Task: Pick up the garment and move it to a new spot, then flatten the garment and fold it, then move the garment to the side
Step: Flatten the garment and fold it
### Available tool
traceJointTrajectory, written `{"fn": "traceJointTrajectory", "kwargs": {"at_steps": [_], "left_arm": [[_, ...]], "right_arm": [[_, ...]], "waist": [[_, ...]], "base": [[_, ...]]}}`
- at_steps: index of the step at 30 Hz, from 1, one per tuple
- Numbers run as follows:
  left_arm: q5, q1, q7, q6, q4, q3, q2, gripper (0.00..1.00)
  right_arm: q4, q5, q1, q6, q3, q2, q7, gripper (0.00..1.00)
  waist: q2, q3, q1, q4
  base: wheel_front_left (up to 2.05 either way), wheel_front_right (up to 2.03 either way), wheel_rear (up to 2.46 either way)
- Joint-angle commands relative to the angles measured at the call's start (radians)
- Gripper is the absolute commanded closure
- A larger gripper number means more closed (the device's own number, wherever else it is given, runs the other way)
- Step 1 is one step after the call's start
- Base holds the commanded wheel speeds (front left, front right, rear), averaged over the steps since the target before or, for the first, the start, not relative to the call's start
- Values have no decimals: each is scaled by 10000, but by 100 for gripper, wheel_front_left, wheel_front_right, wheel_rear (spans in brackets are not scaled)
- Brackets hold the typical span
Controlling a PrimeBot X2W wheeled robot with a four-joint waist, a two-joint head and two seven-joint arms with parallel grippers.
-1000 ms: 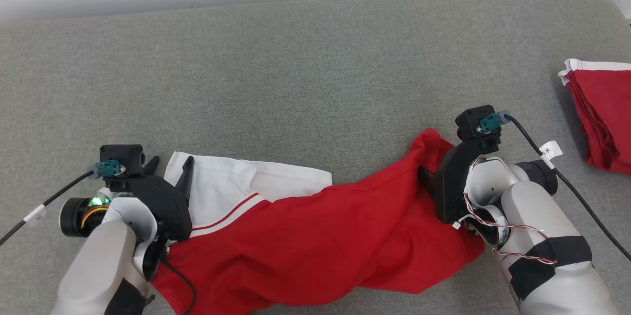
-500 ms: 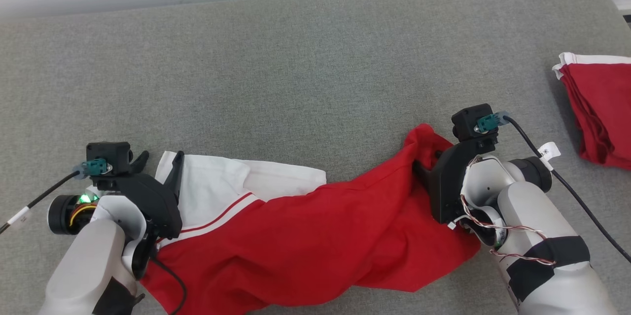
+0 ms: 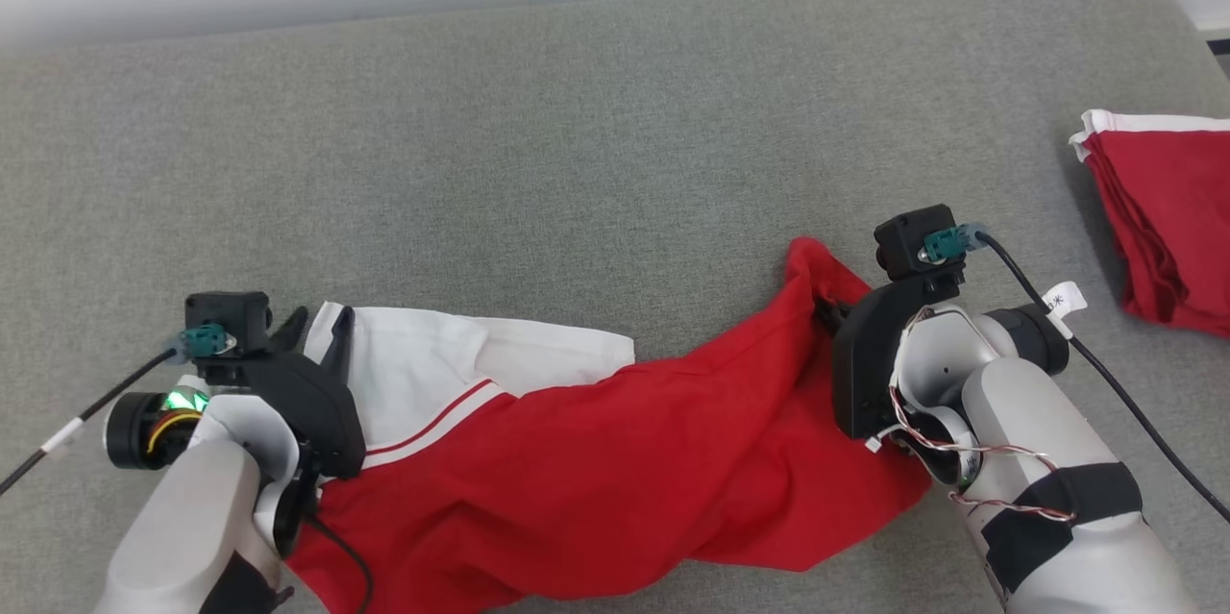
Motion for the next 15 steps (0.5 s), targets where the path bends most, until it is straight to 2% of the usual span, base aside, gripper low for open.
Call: {"fn": "traceJointTrajectory", "kwargs": {"at_steps": [1,2,3,4,5,7,15], "left_arm": [[94,197,-5,15,140,-126,-133,41],[109,174,-16,56,192,-157,-163,42],[136,142,-12,85,238,-192,-195,51],[148,112,2,96,283,-228,-226,56],[149,76,14,110,332,-251,-246,66],[167,18,41,164,423,-293,-251,99],[-106,-192,-453,210,358,-31,-61,100]], "right_arm": [[-35,-43,192,-27,12,-77,-58,100],[-38,-50,243,-27,17,-102,-50,100],[-53,-53,275,-27,13,-125,-43,100],[-67,-59,325,-27,9,-144,-23,100],[-86,-63,373,-27,4,-150,4,100],[-133,-73,443,-27,-6,-164,32,100],[-410,-177,569,-27,-129,-230,-100,100]], "waist": [[-1,-118,0,-50],[-1,-166,0,-64],[-1,-204,0,-73],[-1,-251,0,-86],[-1,-287,0,-99],[-1,-355,0,-130],[-1,-541,0,-131]], "base": [[0,0,0],[0,0,0],[0,0,0],[0,0,0],[0,0,0],[0,0,0],[0,0,0]]}}
